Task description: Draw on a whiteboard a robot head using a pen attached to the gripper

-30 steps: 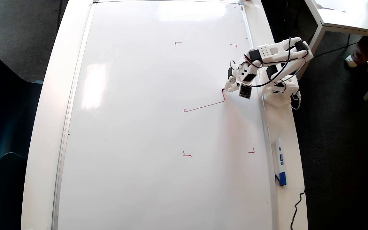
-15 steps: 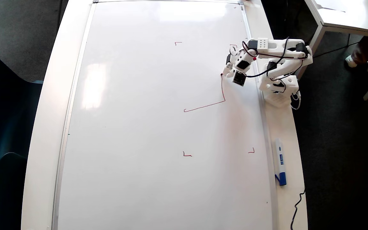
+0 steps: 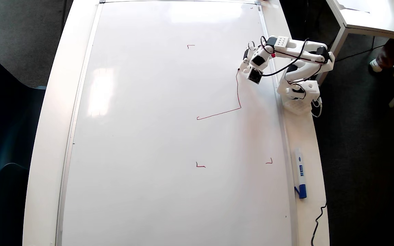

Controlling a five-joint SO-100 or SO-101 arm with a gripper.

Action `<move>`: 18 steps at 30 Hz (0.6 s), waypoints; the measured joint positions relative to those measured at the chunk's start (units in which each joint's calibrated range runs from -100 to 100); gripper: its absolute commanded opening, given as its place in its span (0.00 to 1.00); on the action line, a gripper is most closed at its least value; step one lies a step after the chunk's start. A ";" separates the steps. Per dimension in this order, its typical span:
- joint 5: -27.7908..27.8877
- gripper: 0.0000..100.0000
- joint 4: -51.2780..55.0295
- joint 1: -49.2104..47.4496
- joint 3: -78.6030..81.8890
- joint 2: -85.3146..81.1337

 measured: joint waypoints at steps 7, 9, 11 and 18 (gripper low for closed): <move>0.58 0.01 -1.27 1.51 0.09 0.08; 0.58 0.01 -1.27 1.51 0.09 0.08; 0.58 0.01 -1.27 1.43 0.09 0.08; -0.53 0.01 -2.03 -1.21 -5.48 7.88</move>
